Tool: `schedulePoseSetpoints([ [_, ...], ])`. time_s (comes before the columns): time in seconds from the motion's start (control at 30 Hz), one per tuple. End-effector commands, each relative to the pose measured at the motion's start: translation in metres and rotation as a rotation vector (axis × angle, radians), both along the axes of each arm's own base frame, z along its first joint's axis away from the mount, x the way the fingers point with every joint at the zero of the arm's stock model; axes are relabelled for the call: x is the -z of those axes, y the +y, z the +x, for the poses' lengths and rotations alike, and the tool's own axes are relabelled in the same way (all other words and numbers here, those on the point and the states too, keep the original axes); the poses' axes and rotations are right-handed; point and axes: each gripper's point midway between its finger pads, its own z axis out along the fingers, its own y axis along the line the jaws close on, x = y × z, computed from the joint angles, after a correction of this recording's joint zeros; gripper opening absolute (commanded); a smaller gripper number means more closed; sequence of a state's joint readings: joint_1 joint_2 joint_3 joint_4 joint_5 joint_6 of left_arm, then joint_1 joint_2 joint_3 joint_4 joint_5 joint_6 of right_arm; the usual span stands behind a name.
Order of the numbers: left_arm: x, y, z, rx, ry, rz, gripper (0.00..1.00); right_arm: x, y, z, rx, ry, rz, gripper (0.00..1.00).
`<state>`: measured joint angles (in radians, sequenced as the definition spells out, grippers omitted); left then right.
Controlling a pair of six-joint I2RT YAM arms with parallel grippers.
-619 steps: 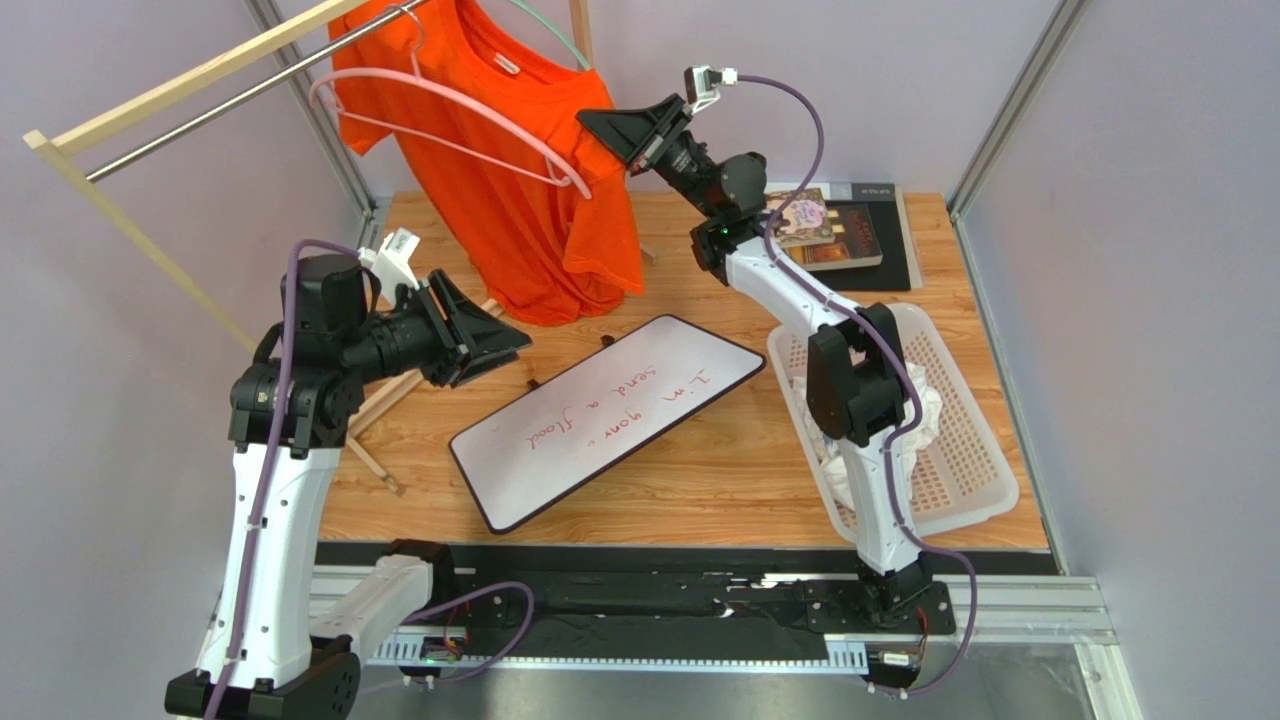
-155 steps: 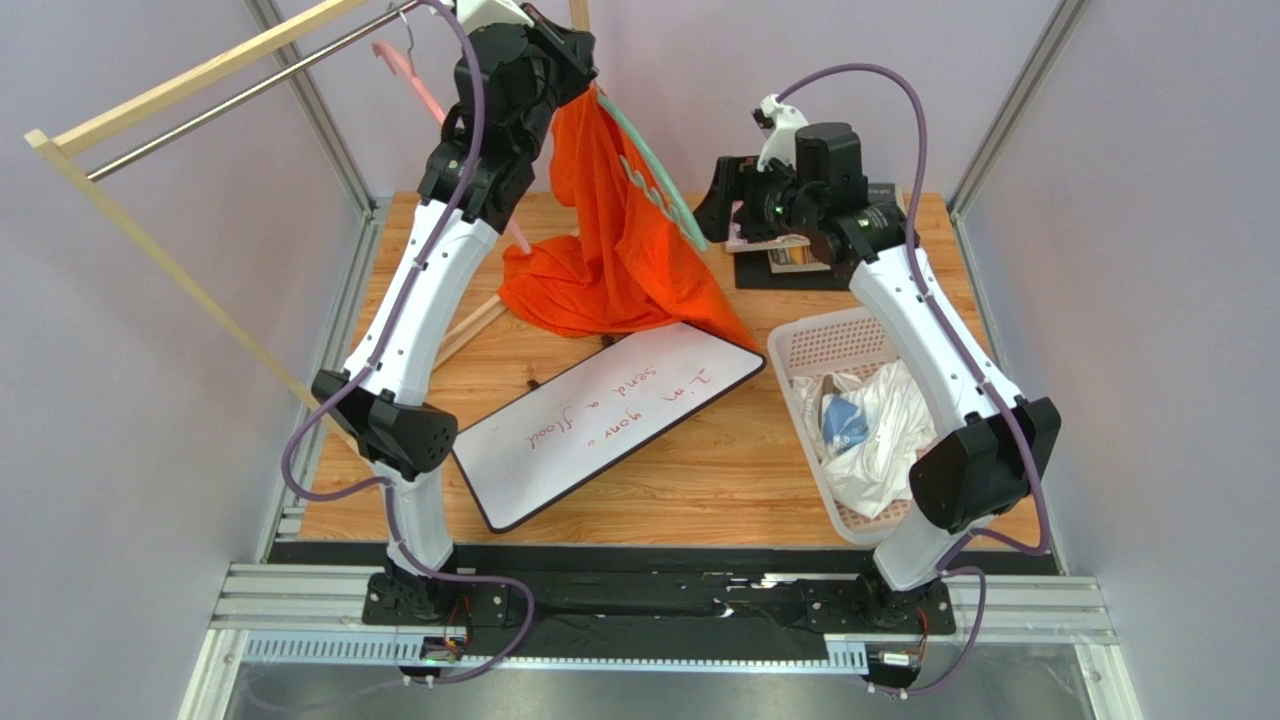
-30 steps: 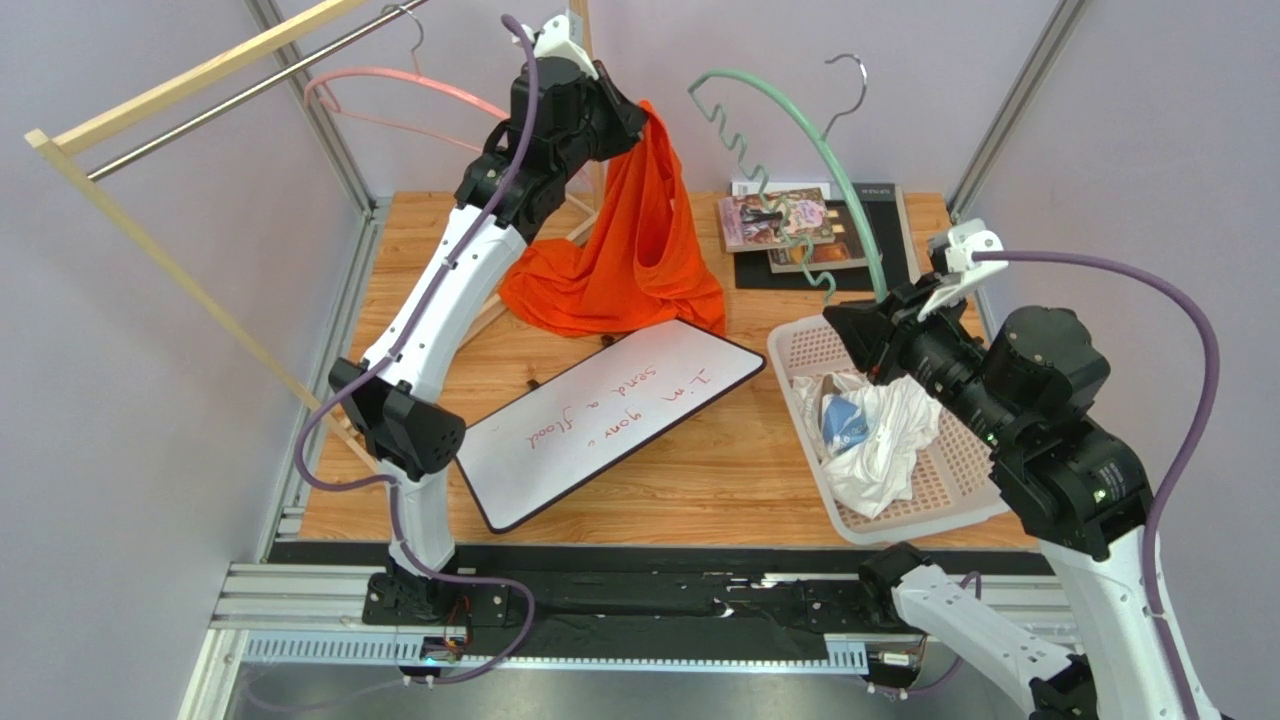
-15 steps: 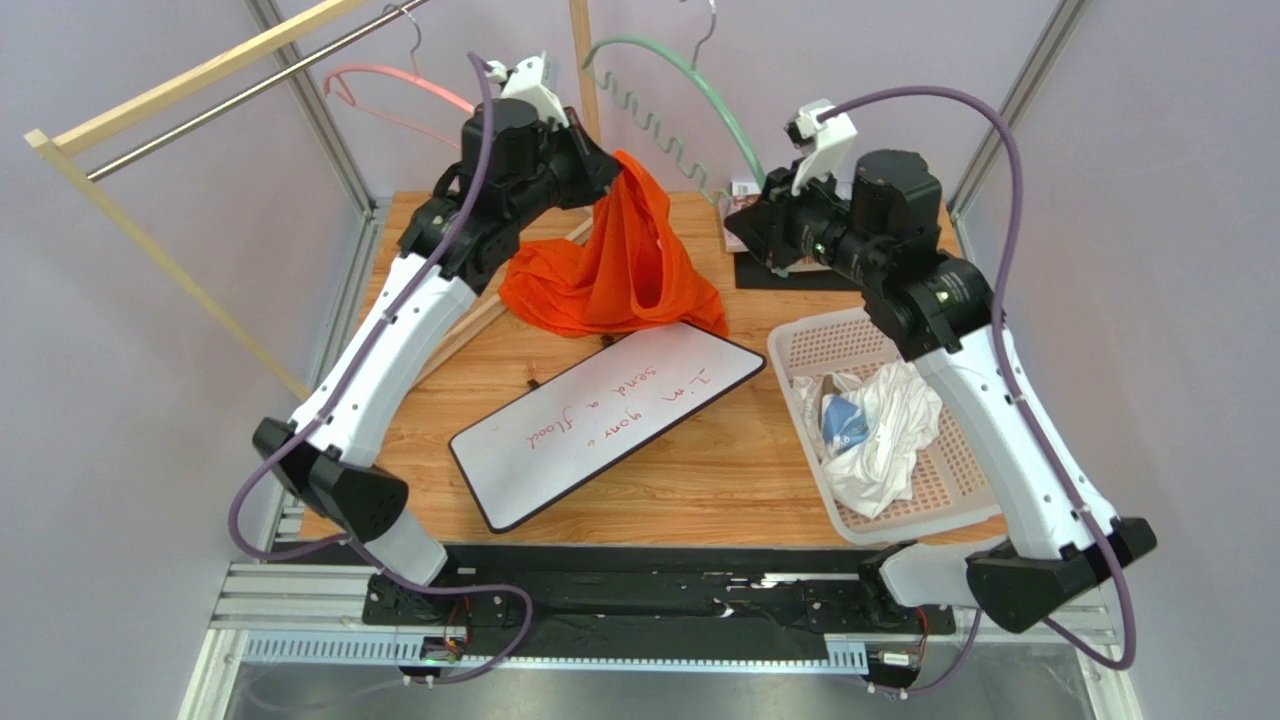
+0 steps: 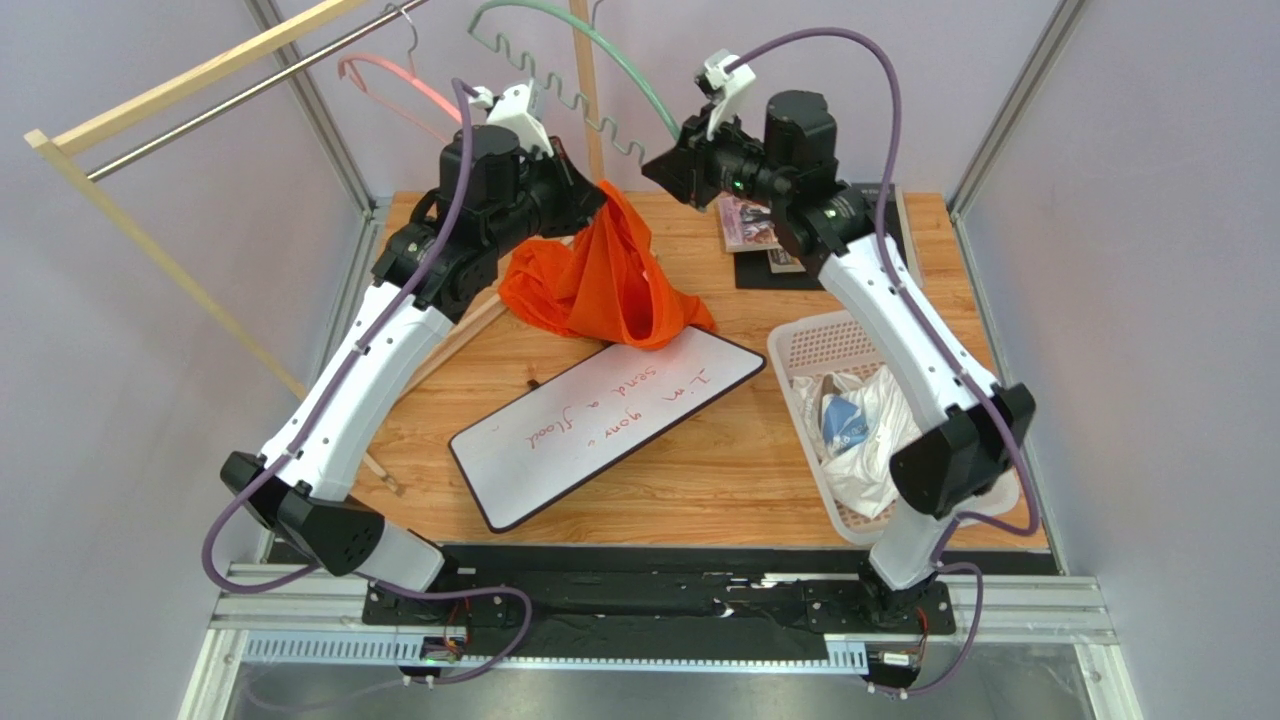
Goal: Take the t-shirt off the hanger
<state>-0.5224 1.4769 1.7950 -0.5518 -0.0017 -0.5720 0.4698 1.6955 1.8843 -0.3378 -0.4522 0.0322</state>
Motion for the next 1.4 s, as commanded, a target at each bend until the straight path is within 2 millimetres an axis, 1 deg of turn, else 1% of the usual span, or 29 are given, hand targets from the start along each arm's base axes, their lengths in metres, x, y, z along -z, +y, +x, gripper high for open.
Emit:
schedulePoseSetpoints([
  [0.0,-0.015,0.005,-0.013,0.011,-0.048,-0.013,0.0,-0.062,0.02,0.019,-0.055,-0.193,0.112,0.0],
  [0.03,-0.01,0.005,-0.014,0.011,-0.037,-0.008,0.0,-0.062,0.023,0.024,-0.057,-0.188,0.119,0.0],
  [0.07,-0.009,0.007,-0.015,0.01,-0.037,-0.008,0.0,-0.051,0.03,0.036,-0.06,-0.17,0.121,0.0],
  [0.1,-0.011,0.008,-0.018,0.009,-0.04,-0.012,0.0,-0.053,0.033,0.037,-0.071,-0.162,0.139,0.0],
  [0.13,-0.008,0.008,-0.018,0.009,-0.034,-0.01,0.0,-0.058,0.036,0.038,-0.078,-0.168,0.152,0.0],
  [0.2,-0.008,0.01,-0.021,0.009,-0.036,-0.013,0.0,-0.055,0.043,0.045,-0.085,-0.169,0.174,0.0],
  [0.23,-0.008,0.01,-0.021,0.009,-0.036,-0.013,0.0,-0.057,0.045,0.045,-0.09,-0.168,0.189,0.0],
  [0.27,-0.009,0.01,-0.022,0.008,-0.035,-0.016,0.0,-0.052,0.049,0.05,-0.091,-0.163,0.187,0.0],
  [0.3,-0.009,0.01,-0.023,0.009,-0.035,-0.02,0.0,-0.052,0.049,0.052,-0.092,-0.163,0.188,0.0],
  [0.33,-0.008,0.01,-0.023,0.008,-0.035,-0.023,0.0,-0.057,0.053,0.049,-0.101,-0.167,0.198,0.0],
  [0.43,-0.006,0.009,-0.024,0.008,-0.03,-0.029,0.0,-0.051,0.061,0.052,-0.119,-0.154,0.202,0.0],
  [0.47,-0.006,0.009,-0.024,0.01,-0.03,-0.029,0.0,-0.055,0.061,0.052,-0.122,-0.164,0.208,0.0],
  [0.5,-0.004,0.009,-0.026,0.01,-0.026,-0.032,0.0,-0.049,0.064,0.056,-0.124,-0.156,0.202,0.0],
  [0.53,-0.004,0.009,-0.027,0.011,-0.026,-0.035,0.0,-0.049,0.067,0.056,-0.13,-0.154,0.205,0.0],
  [0.57,-0.005,0.009,-0.028,0.011,-0.029,-0.039,0.0,-0.053,0.067,0.055,-0.133,-0.16,0.213,0.0],
  [0.6,-0.004,0.009,-0.028,0.012,-0.026,-0.039,0.0,-0.048,0.069,0.059,-0.134,-0.153,0.21,0.0],
  [0.7,-0.004,0.013,-0.028,-0.013,-0.03,-0.032,0.0,-0.052,0.074,0.059,-0.143,-0.164,0.225,0.0],
  [0.73,-0.005,0.013,-0.029,-0.015,-0.033,-0.033,0.0,-0.048,0.078,0.062,-0.148,-0.161,0.227,0.0],
  [0.77,-0.006,0.014,-0.03,-0.015,-0.034,-0.034,0.0,-0.048,0.08,0.062,-0.152,-0.161,0.23,0.0],
  [0.8,-0.005,0.014,-0.029,-0.018,-0.033,-0.033,0.0,-0.055,0.081,0.06,-0.159,-0.175,0.239,0.0],
  [0.83,-0.005,0.014,-0.029,-0.019,-0.033,-0.034,0.0,-0.048,0.086,0.063,-0.166,-0.162,0.235,0.0],
  [0.9,-0.006,0.015,-0.028,-0.024,-0.035,-0.036,0.0,-0.049,0.093,0.06,-0.182,-0.166,0.241,0.0],
  [0.93,-0.007,0.015,-0.029,-0.025,-0.037,-0.035,0.0,-0.044,0.095,0.063,-0.184,-0.161,0.236,0.0],
  [1.07,-0.008,0.017,-0.028,-0.031,-0.041,-0.032,0.0,-0.034,0.102,0.066,-0.192,-0.152,0.234,0.0],
  [1.2,-0.008,0.018,-0.028,-0.034,-0.044,-0.026,0.0,-0.027,0.109,0.07,-0.196,-0.149,0.236,0.0],
  [1.27,-0.007,0.017,-0.027,-0.033,-0.041,-0.026,0.0,-0.029,0.112,0.072,-0.195,-0.163,0.238,0.0],
  [1.3,-0.007,0.017,-0.027,-0.033,-0.041,-0.026,0.0,-0.023,0.116,0.074,-0.195,-0.159,0.23,0.0],
  [1.37,-0.006,0.017,-0.027,-0.035,-0.038,-0.026,0.0,-0.02,0.119,0.076,-0.187,-0.17,0.22,0.0],
])
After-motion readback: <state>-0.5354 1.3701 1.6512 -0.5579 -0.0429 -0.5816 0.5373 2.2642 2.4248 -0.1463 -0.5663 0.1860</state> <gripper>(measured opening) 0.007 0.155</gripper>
